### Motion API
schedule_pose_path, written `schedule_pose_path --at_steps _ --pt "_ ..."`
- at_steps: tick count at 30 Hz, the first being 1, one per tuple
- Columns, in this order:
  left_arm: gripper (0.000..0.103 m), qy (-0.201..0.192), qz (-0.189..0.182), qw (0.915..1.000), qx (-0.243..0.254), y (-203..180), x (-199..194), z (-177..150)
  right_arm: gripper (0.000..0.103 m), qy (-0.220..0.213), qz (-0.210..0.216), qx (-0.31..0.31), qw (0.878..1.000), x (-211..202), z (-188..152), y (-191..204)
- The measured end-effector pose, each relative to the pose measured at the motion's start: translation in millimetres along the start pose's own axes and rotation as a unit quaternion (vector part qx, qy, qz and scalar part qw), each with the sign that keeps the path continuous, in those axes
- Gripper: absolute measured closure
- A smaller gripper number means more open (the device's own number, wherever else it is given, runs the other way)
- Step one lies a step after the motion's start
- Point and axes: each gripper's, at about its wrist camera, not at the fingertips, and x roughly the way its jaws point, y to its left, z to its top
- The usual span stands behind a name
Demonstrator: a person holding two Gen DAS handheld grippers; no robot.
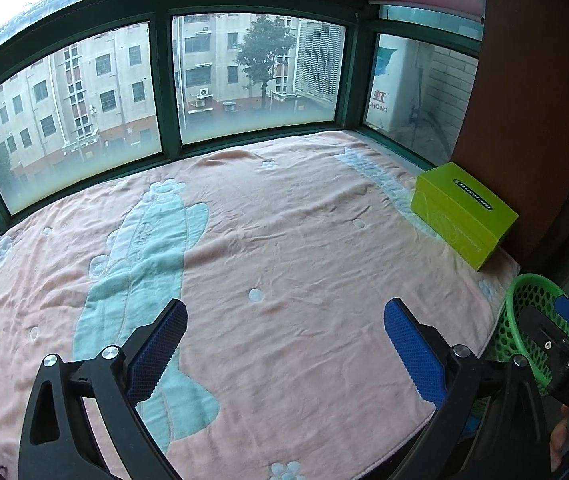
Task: Collect trash
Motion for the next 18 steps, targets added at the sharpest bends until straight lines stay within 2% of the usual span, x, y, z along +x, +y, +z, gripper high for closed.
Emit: schedule_pose_path --at_steps 18 --pt "0.007 0.001 0.003 1.0 0.009 -3.6 -0.5 -1.3 0.006 0.005 0.009 0.005 1.0 2.5 -1.0 0.6"
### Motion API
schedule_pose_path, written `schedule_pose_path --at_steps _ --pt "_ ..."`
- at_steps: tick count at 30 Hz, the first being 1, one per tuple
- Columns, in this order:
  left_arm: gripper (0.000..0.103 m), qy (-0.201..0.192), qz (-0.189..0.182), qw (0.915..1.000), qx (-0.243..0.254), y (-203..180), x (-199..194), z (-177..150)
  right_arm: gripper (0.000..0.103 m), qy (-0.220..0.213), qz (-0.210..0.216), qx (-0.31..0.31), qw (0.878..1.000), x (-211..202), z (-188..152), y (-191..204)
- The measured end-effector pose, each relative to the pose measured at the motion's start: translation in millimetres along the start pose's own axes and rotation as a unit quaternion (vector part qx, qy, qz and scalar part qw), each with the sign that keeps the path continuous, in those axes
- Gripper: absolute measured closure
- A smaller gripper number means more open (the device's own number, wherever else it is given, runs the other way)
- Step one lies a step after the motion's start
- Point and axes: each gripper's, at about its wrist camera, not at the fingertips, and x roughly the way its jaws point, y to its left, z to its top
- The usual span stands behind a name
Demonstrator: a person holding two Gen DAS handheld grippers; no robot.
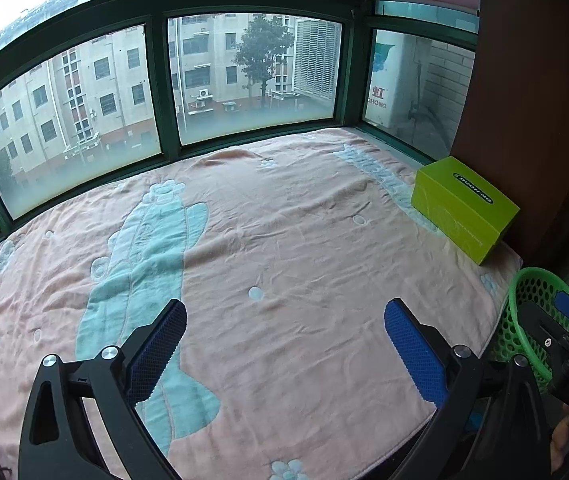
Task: Collect trash
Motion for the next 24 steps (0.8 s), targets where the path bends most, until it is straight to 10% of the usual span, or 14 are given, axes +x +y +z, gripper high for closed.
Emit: schedule_pose_path --at_steps 24 --pt "0.007 0.001 0.003 1.0 0.009 -3.4 3.3 -5.2 0.006 0.004 0.005 0.001 1.0 2.4 -2.6 0.7"
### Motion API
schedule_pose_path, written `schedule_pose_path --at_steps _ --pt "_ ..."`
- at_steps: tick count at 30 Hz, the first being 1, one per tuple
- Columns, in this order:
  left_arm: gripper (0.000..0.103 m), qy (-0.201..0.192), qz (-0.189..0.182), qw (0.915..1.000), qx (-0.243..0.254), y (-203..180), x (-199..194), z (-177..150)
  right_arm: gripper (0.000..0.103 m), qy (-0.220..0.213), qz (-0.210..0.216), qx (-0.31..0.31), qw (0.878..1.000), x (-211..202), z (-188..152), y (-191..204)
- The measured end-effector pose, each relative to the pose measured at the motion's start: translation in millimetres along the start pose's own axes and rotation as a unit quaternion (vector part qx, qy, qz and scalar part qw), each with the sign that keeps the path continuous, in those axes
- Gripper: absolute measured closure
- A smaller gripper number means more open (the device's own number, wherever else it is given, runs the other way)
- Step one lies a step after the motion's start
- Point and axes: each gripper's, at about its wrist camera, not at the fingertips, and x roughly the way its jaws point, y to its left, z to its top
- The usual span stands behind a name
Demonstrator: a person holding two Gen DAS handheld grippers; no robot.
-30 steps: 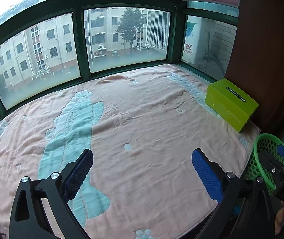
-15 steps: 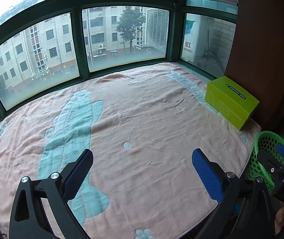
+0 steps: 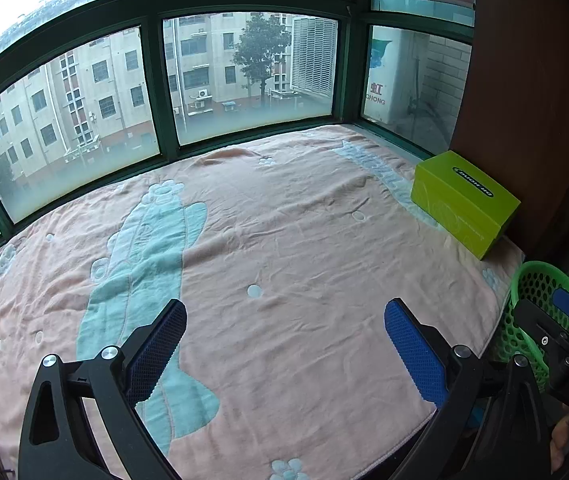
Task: Collect trash
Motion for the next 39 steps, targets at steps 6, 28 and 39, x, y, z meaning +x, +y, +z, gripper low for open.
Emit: schedule_pose_path --at_steps 6,28,39 --pt "0.007 0.0 0.001 1.0 -0.001 -0.2 -0.1 0.0 0.006 0.001 0.0 0.0 1.0 0.1 -0.4 0.3" --pt "0.007 0.001 0.0 1.0 0.001 1.5 1.1 -1.9 0.006 0.002 0.0 0.002 1.0 1.2 -1.9 -0.8" --pt "0.007 0.002 0.001 1.0 0.002 4.3 1.1 -5.0 0.006 0.003 0.002 0.004 1.0 1.7 -5.3 0.6"
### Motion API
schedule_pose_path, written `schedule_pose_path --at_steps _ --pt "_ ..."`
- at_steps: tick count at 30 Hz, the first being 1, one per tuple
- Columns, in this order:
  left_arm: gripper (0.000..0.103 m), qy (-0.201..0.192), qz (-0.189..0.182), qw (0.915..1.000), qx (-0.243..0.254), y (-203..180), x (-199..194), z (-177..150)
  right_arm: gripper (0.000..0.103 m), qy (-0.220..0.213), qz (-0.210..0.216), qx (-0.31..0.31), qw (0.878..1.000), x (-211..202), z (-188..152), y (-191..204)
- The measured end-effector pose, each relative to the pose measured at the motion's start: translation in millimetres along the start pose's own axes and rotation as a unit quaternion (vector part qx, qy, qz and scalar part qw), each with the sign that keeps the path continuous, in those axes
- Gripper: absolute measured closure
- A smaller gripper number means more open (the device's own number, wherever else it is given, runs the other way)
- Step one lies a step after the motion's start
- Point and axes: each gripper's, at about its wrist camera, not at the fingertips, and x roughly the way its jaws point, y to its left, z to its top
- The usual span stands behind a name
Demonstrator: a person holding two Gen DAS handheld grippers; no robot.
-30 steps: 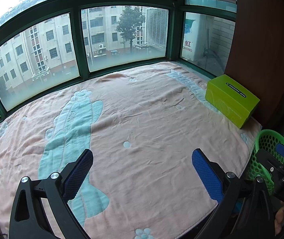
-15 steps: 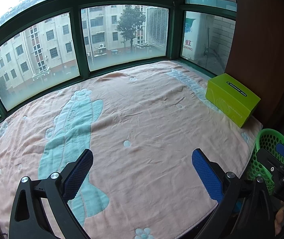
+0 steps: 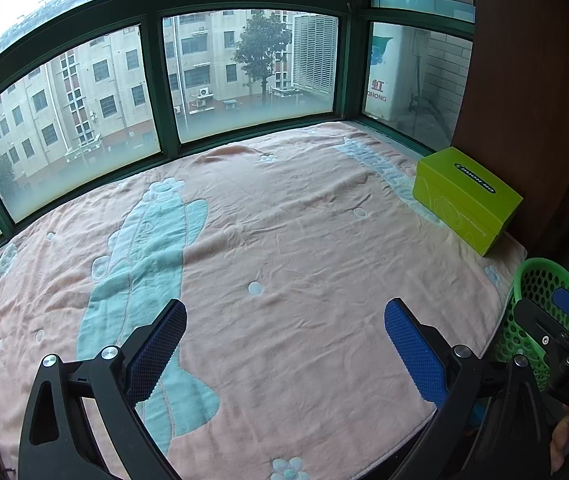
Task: Collect trash
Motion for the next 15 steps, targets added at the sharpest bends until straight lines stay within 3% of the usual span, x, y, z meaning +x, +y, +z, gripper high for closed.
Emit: schedule_pose_path --at_steps 15 --pt "0.007 0.003 -0.002 1.0 0.005 4.6 1.6 1.4 0.006 0.005 0.0 0.006 1.0 3.3 -1.0 0.8"
